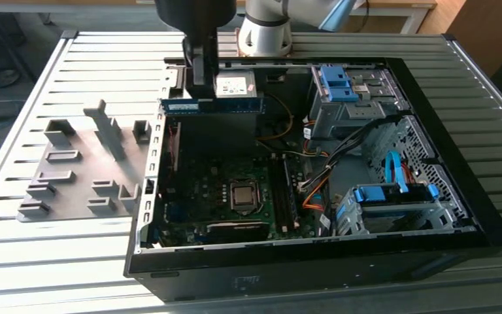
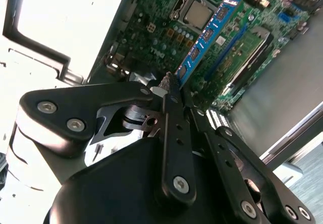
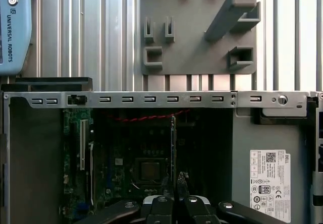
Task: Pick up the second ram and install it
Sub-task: 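Pick up the second ram and move it above second insertion slot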
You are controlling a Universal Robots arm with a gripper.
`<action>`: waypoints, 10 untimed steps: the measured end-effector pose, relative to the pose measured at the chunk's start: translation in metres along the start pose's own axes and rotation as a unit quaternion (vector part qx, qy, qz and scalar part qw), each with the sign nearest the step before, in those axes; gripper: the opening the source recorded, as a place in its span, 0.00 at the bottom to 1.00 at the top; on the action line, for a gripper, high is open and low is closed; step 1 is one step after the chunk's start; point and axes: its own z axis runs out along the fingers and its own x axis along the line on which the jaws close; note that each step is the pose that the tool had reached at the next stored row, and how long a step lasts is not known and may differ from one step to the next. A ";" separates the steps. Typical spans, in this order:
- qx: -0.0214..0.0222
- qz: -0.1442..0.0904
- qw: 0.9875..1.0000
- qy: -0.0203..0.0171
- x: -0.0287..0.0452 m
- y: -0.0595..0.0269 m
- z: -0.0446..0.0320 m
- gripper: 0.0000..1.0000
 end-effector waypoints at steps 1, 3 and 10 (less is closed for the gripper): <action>0.000 0.000 1.000 0.000 0.0000 -0.0022 0.0000 0.14; 0.000 0.000 1.000 0.000 -0.0002 -0.0068 0.0001 0.14; 0.000 0.000 1.000 0.000 -0.0004 -0.0234 0.0001 0.14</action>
